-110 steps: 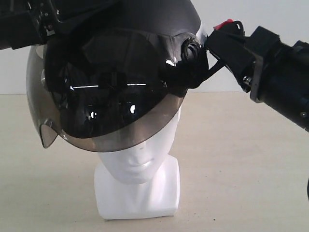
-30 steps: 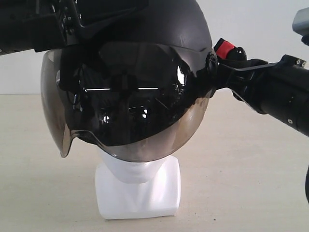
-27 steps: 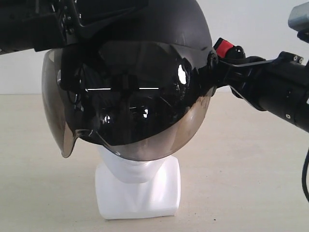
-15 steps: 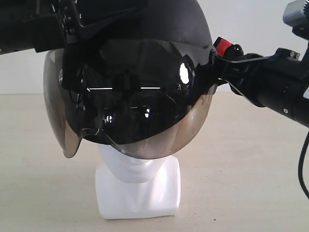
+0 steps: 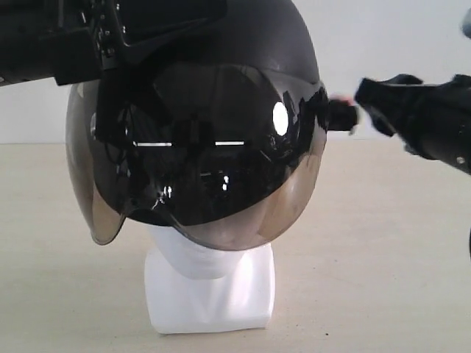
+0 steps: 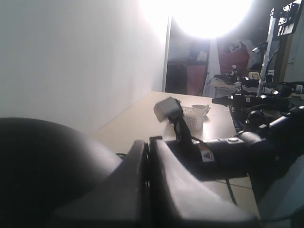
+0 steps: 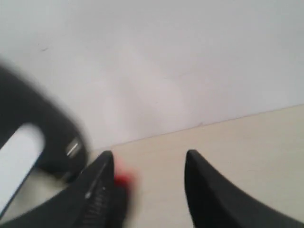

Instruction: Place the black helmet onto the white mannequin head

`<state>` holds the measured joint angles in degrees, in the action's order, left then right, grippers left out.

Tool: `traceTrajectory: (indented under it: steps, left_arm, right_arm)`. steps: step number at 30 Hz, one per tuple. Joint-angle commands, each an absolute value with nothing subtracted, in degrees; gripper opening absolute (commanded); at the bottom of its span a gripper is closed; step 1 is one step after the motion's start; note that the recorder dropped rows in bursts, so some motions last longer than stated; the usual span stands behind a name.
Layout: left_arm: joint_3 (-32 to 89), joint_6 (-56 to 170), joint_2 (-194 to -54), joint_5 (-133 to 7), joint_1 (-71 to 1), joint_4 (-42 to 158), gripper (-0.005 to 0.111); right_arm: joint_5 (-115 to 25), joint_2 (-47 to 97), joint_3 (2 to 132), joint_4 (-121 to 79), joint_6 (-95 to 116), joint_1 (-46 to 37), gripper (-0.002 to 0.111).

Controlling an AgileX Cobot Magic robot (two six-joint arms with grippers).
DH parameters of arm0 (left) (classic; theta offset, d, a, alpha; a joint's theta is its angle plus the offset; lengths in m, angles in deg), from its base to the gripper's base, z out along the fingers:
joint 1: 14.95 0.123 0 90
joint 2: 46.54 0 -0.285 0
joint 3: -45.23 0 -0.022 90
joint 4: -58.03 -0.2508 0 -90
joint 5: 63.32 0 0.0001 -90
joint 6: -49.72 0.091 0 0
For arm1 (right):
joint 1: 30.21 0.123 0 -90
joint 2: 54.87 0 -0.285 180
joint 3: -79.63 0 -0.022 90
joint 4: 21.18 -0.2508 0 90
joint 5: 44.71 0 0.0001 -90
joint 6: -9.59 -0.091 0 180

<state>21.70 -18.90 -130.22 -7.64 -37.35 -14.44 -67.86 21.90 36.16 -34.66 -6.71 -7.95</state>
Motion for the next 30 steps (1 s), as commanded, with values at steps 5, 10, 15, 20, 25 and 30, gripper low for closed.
traceTrajectory:
  steps: [5, 10, 15, 20, 25, 30]
  left_arm:
    - [20.7, -20.1, -132.0, -12.4, -37.7, -18.9, 0.004]
    - [20.7, -20.1, -132.0, -12.5, -37.7, -19.3, 0.004]
    - [20.7, -20.1, -132.0, -12.4, -37.7, -18.1, 0.004]
    - [21.4, -19.9, -132.0, -12.2, -37.7, -17.8, 0.004]
    - [23.0, -20.1, -132.0, -11.6, -37.7, -17.8, 0.004]
    - [24.1, -20.1, -132.0, -11.6, -37.7, -17.6, 0.004]
  right_arm:
    - [-64.4, 22.1, 36.2, -43.8, -6.6, -10.7, 0.062]
    - [-63.8, 21.1, 36.2, -43.8, -6.6, -10.7, 0.062]
    - [-64.8, 17.4, 36.9, -42.9, -6.6, -10.7, 0.060]
    - [-59.5, 11.1, 40.4, -39.2, -6.6, -10.2, 0.028]
    - [-53.9, 7.1, 43.4, -33.2, -6.6, -10.2, -0.001]
    - [-39.8, 5.0, 50.4, -29.6, -3.9, -9.7, 0.000]
